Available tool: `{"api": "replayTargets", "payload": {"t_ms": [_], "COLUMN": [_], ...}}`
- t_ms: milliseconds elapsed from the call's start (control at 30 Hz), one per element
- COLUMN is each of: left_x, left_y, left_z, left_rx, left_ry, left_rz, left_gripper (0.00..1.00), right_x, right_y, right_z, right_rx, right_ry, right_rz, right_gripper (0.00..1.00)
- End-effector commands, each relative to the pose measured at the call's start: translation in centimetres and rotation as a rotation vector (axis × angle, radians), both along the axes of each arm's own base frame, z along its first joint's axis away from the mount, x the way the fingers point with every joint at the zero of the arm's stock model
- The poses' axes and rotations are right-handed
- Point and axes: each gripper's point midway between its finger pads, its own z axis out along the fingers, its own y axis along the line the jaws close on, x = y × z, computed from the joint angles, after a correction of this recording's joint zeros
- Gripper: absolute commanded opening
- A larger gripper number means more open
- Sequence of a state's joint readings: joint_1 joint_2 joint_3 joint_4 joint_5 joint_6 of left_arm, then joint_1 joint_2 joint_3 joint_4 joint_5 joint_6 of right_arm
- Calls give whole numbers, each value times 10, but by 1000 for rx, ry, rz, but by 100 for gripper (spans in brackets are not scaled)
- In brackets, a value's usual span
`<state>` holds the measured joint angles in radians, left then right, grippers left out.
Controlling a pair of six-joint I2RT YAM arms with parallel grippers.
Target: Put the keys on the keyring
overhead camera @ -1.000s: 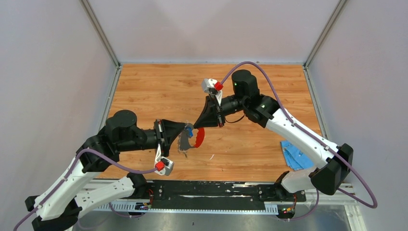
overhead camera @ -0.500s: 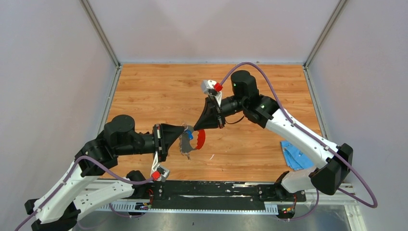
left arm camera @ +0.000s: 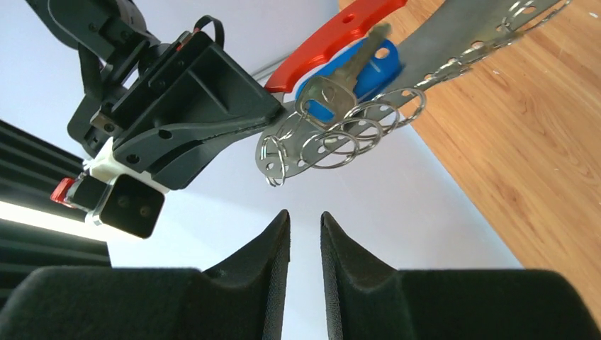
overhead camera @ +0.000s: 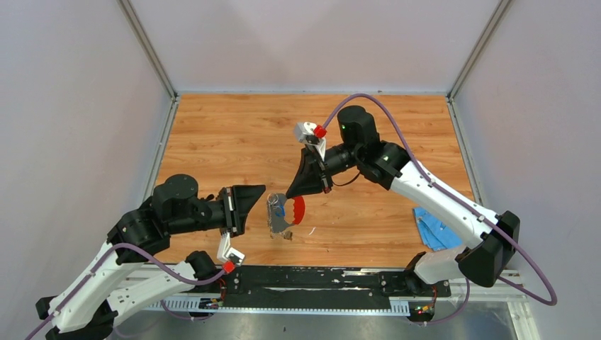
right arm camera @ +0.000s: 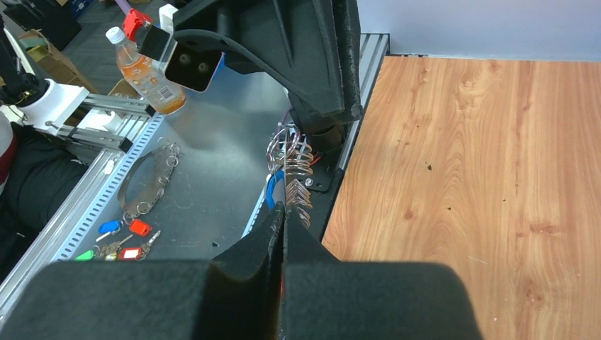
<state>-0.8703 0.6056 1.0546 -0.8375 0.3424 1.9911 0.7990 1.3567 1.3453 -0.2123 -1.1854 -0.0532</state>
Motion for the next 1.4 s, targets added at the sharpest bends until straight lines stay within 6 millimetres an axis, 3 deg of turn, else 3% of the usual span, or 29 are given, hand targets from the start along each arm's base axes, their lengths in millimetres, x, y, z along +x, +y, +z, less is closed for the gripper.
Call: {"api": "replayTargets", "payload": {"t_ms": [0, 133, 300, 500, 833, 1033, 1200, 1367], "left_x": [-1, -8, -22, -33, -26, -22, -21, -21], "left_y": [5, 3, -1, -5, -13, -20, -23, -22], "left_z": [0, 2, 7, 5, -11, -10, -4, 1], "left_rx": [45, 31, -4, -16, 50, 77, 54, 28], "left_ry": [-63, -68, -61, -68, -101, -154, -181, -202], "left_rz": [-11, -45, -116, -178, -204, -225, -232, -225], "left_gripper": [26, 28, 41, 42, 42, 43, 38, 22], "right_x": [-15, -16, -16, -14, -15, -16, -15, -14], "right_y": [-4, -4, -4, -2, 2, 4, 5, 6], "right_z": [11, 12, 12, 12, 12, 9, 8, 6], "right_rx": [25, 26, 24, 24, 19, 11, 8, 2], "right_ry": [-9, -12, -12, -10, 0, 15, 19, 25], "right_rz": [58, 55, 53, 53, 62, 76, 77, 74], "right_gripper": [0, 0, 0, 0, 0, 0, 0, 0]}}
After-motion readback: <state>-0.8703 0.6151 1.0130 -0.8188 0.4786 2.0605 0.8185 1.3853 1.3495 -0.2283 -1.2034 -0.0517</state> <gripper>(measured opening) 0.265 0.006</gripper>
